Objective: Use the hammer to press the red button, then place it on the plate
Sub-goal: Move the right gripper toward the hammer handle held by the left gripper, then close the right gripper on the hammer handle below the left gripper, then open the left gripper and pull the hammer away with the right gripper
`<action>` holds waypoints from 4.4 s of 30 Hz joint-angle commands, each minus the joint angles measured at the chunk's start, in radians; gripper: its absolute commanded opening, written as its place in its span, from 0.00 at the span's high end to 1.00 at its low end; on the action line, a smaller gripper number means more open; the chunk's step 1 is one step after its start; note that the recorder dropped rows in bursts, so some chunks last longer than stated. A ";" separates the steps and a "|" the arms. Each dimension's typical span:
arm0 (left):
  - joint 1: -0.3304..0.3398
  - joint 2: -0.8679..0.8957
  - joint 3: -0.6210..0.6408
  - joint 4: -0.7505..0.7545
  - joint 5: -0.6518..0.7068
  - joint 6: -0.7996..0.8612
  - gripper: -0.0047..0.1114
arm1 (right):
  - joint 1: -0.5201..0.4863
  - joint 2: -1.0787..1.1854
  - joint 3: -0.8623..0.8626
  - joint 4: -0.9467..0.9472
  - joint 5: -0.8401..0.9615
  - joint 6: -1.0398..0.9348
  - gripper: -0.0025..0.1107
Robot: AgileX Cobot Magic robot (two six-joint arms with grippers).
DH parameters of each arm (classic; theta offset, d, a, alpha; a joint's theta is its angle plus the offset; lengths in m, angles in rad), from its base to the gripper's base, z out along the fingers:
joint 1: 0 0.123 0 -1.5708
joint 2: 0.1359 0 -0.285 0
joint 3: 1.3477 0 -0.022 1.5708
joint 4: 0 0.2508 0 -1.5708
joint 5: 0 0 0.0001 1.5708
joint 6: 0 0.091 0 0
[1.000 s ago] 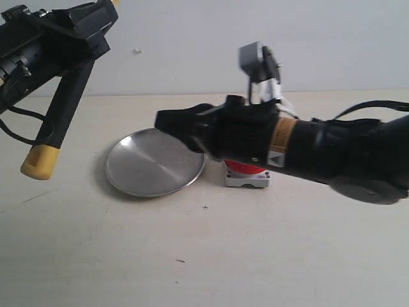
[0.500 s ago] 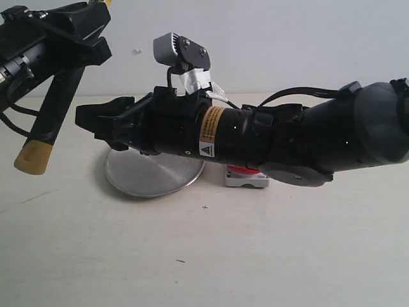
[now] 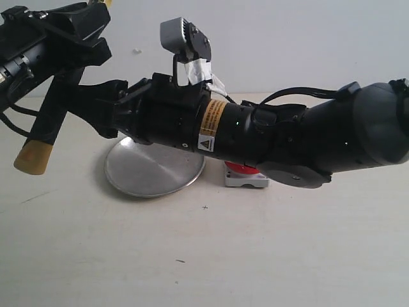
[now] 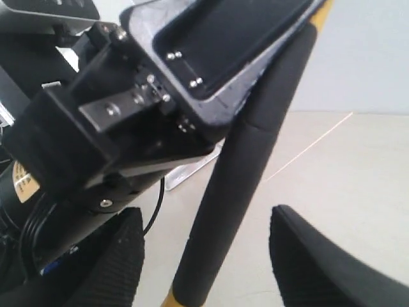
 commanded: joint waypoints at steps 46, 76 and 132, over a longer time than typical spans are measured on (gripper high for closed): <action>-0.004 -0.009 -0.018 0.093 -0.088 -0.042 0.96 | 0.062 0.134 -0.167 0.188 -0.006 -0.084 0.53; 0.002 -0.009 -0.018 0.117 -0.062 -0.097 0.96 | 0.062 0.134 -0.167 0.249 0.048 -0.059 0.98; 0.002 -0.452 0.240 -0.300 0.122 0.331 0.96 | -0.063 -0.412 -0.142 0.086 1.110 -0.267 0.98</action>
